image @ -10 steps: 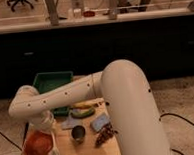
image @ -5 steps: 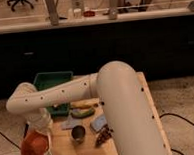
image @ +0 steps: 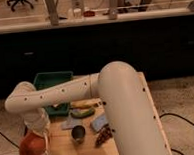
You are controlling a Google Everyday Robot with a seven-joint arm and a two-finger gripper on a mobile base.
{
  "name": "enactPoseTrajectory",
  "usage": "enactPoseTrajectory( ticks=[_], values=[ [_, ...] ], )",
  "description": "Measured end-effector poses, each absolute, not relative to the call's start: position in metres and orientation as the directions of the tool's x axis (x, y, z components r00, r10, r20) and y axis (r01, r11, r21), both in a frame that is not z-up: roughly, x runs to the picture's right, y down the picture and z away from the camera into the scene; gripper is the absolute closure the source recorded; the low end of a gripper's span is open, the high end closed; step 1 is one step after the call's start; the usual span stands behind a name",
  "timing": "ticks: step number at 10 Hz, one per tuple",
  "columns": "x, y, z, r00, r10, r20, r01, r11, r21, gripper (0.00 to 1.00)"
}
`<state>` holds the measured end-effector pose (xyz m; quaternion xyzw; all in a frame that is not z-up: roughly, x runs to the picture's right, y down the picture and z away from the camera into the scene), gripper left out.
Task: Place brush in red bowl
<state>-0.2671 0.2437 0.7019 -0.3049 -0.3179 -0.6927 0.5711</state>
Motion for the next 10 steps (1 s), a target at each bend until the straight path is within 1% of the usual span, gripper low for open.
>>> enactPoseTrajectory(
  ticks=[4, 9, 10],
  values=[
    [-0.279, 0.245, 0.694, -0.22, -0.581, 0.784, 0.976, -0.133, 0.175, 1.0],
    [-0.297, 0.243, 0.695, -0.242, -0.573, 0.783, 0.969, -0.1, 0.227, 1.0],
    [-0.302, 0.243, 0.695, -0.25, -0.568, 0.784, 0.966, -0.098, 0.237, 0.98]
  ],
)
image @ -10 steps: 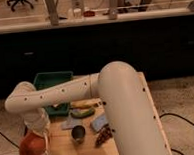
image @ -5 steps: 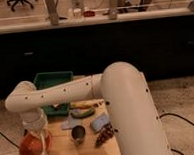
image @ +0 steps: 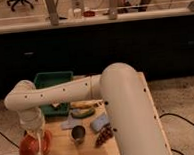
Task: Place brush in red bowl
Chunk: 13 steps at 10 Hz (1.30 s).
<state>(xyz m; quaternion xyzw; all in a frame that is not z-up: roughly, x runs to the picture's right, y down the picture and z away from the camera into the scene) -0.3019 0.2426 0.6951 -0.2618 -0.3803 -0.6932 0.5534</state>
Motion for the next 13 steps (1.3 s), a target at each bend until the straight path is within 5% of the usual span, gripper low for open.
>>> enactPoseTrajectory(
  ticks=[8, 13],
  values=[
    [-0.313, 0.243, 0.705, -0.268, -0.535, 0.801, 0.962, -0.099, 0.256, 0.22],
    [-0.312, 0.244, 0.709, -0.267, -0.528, 0.806, 0.963, -0.103, 0.251, 0.2]
  ],
)
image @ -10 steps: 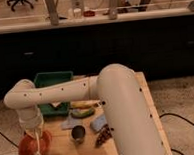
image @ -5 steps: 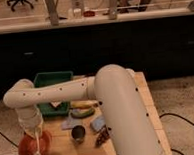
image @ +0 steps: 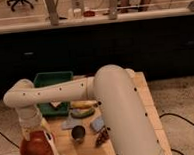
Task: Place brush in red bowl
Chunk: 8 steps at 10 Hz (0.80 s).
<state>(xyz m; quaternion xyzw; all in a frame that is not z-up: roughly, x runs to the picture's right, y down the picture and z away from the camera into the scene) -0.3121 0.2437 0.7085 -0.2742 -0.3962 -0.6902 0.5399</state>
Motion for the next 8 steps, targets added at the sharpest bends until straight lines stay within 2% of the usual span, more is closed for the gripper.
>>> enactPoseTrajectory(
  ticks=[8],
  values=[
    [-0.3109, 0.2422, 0.7096, -0.27, -0.526, 0.807, 0.962, -0.111, 0.25, 0.2]
  ],
)
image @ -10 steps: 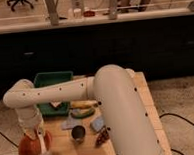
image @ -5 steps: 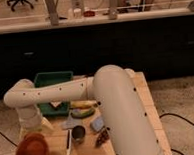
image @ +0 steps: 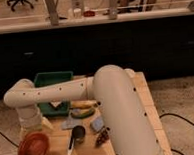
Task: Place brush in red bowl
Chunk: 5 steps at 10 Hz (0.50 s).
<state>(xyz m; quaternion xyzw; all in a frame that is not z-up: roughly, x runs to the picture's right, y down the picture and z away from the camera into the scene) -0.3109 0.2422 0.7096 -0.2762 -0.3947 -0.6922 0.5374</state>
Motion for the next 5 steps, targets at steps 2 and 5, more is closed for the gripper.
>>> enactPoseTrajectory(
  ticks=[2, 5],
  values=[
    [-0.3103, 0.2407, 0.7092, -0.269, -0.527, 0.806, 0.962, -0.112, 0.248, 0.2],
    [-0.3078, 0.2377, 0.7096, -0.264, -0.534, 0.803, 0.964, -0.11, 0.244, 0.2]
  ],
)
